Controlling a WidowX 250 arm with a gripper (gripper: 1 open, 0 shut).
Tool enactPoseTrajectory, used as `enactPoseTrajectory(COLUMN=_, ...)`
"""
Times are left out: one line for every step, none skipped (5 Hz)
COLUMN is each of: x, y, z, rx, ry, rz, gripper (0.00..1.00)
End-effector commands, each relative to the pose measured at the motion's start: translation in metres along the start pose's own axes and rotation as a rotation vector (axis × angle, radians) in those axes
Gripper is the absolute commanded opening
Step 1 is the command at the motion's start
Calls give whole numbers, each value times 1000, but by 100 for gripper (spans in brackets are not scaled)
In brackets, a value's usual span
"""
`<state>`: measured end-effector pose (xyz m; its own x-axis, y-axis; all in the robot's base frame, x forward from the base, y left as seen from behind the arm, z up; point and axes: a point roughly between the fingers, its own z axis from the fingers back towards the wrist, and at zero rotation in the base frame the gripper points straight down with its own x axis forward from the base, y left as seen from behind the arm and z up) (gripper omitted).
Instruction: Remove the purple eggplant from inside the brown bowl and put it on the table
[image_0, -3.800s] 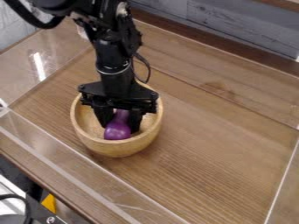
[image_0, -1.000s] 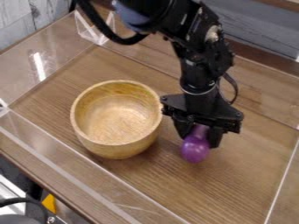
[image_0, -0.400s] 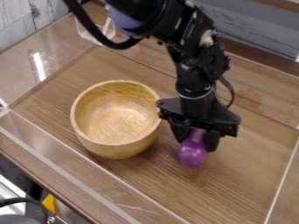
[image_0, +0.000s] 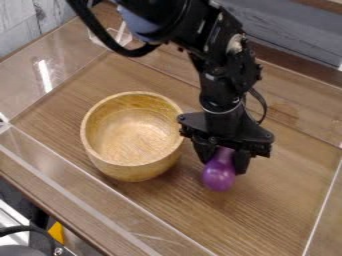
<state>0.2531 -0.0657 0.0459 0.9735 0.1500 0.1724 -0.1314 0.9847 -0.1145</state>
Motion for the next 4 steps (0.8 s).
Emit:
enactPoseTrajectory(x=7, y=-4, z=13, rx=-20, ry=-58, rz=-13, gripper=0)
enactPoseTrajectory(x=7, y=-4, z=14, rx=-21, ry=-65, rz=-15, gripper=0)
enactPoseTrajectory(x=7, y=-4, z=14, rx=-22, ry=-73, rz=-17, gripper=0)
enactPoseTrajectory(x=1, y=-3, z=11, rx=-10, ry=-61, rz=-21, gripper=0)
